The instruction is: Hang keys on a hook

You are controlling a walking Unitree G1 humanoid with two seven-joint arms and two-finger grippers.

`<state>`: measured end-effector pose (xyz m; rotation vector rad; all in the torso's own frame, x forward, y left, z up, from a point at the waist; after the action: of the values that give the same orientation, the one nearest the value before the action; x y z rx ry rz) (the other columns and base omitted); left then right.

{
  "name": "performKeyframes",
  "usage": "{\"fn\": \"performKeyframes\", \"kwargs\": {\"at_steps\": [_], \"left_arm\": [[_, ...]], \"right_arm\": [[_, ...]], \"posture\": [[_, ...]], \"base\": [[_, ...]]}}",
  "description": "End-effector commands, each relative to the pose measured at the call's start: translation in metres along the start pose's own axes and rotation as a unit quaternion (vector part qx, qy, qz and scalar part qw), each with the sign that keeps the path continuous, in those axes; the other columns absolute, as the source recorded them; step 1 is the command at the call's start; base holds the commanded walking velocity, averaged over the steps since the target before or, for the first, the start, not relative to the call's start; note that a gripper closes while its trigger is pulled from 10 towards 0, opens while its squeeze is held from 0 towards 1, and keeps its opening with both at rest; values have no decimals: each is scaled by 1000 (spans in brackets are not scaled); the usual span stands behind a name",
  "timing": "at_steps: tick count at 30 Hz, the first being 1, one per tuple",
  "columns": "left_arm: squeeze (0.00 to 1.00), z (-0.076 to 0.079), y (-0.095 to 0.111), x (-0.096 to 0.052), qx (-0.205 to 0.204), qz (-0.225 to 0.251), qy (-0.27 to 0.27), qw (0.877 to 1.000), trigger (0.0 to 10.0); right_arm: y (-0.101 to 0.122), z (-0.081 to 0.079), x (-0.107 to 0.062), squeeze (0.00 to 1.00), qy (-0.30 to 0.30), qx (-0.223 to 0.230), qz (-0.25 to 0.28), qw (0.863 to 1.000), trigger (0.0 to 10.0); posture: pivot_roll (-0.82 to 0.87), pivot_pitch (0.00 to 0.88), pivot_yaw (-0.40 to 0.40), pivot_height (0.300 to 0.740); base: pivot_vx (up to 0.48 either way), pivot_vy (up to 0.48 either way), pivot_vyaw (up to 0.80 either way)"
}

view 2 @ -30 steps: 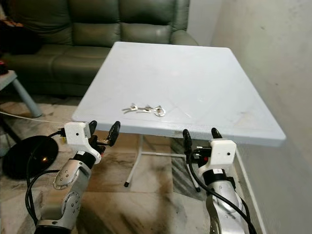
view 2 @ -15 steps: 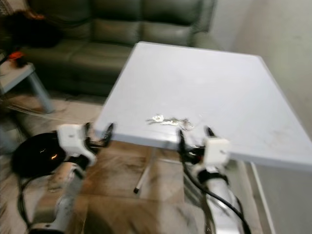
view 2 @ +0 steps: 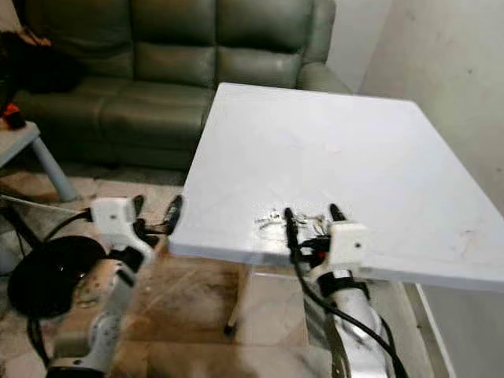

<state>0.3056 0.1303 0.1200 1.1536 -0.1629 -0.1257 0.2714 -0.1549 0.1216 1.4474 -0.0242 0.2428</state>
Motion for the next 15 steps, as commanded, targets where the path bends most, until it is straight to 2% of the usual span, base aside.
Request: {"fn": "performKeyframes", "kwargs": {"at_steps": [1, 5, 15], "left_arm": [[0, 11, -2, 2, -3, -3, -16, 1000, 10000], [0, 12, -3, 3, -4, -4, -17, 1000, 10000], [0, 21, -9, 3, -10, -13, -24, 1000, 10000]], "right_arm": [[1, 9, -2, 0, -9, -6, 0, 1000, 10000], [1, 8, -2, 0, -7, -6, -2, 1000, 10000], [-1, 11, -1, 0, -11, -3, -12, 1000, 10000]], "posture": [[127, 5, -52, 740], [128, 3, -54, 740], [126, 0, -56, 740]], "base": [[334, 300, 0], [304, 129, 0], [0, 0, 0]]}}
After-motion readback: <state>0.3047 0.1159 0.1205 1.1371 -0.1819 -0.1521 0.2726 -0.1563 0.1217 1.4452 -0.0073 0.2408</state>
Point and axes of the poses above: a point about 5 cm out from each wrist's last joint towards the gripper, its own x axis pointing out of the wrist towards the gripper, its own y axis along the axis of the wrist's last joint, z = x × y, the point moved 2 cm from there along x, pointing out of the wrist towards the gripper, and after that the axes turned 10 degrees about -x, right-handed, at the moved point
